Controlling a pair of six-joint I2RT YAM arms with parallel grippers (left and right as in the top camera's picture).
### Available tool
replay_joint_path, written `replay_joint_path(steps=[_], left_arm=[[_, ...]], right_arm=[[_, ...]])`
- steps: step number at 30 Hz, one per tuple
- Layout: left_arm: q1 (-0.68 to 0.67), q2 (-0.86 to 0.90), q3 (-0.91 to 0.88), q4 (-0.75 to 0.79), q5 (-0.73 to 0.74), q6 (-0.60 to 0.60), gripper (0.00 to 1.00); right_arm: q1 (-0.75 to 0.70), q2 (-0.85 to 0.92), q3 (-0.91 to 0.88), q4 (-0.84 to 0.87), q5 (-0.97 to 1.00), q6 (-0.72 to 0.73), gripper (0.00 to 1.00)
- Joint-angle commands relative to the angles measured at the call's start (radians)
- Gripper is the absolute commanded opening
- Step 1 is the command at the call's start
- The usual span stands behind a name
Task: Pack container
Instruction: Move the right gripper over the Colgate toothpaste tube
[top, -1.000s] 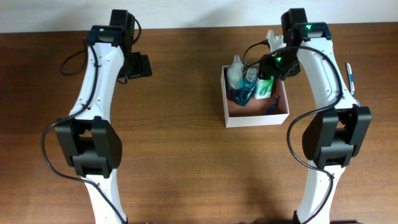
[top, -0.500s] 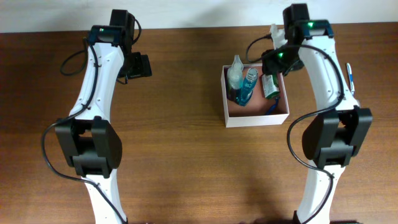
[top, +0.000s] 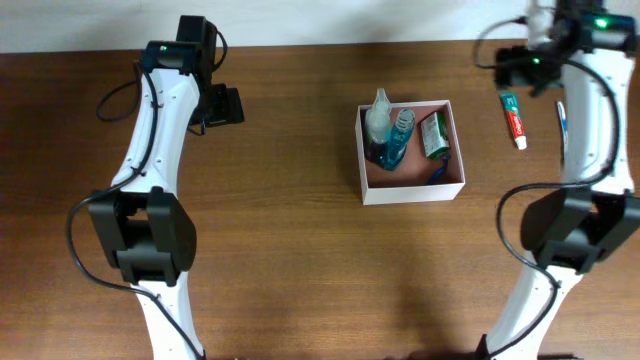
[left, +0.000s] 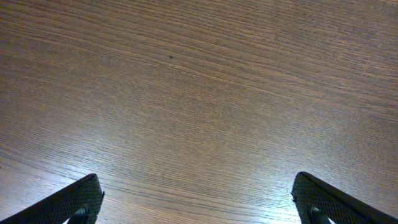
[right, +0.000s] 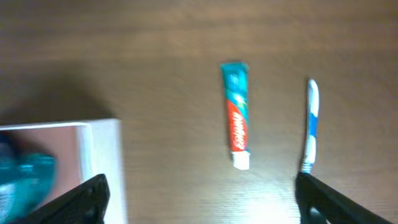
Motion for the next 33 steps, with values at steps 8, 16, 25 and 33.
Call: replay_joint_path(steps=[8,16,25,33], left_arm=[[0.003,-0.01,-0.003,0.002,0.0,-0.01,0.99],[0.003,-0.01,-0.003,0.002,0.0,-0.01,0.99],[0.003,-0.01,-0.003,0.002,0.0,-0.01,0.99],[0.003,-0.01,-0.003,0.002,0.0,-0.01,0.99]], right_arm=[[-0.042,0.106,-0.207,0.163,-0.038,-0.023,0.98],[-0.042,0.163,-0.207,0.269,-0.037,-0.105,0.99],[-0.047,0.242,-0.207,0.277,-0.011,-0.14,0.99],[-0.068,0.269,-0.207,0.28,-0.012,-0.147,1.0]])
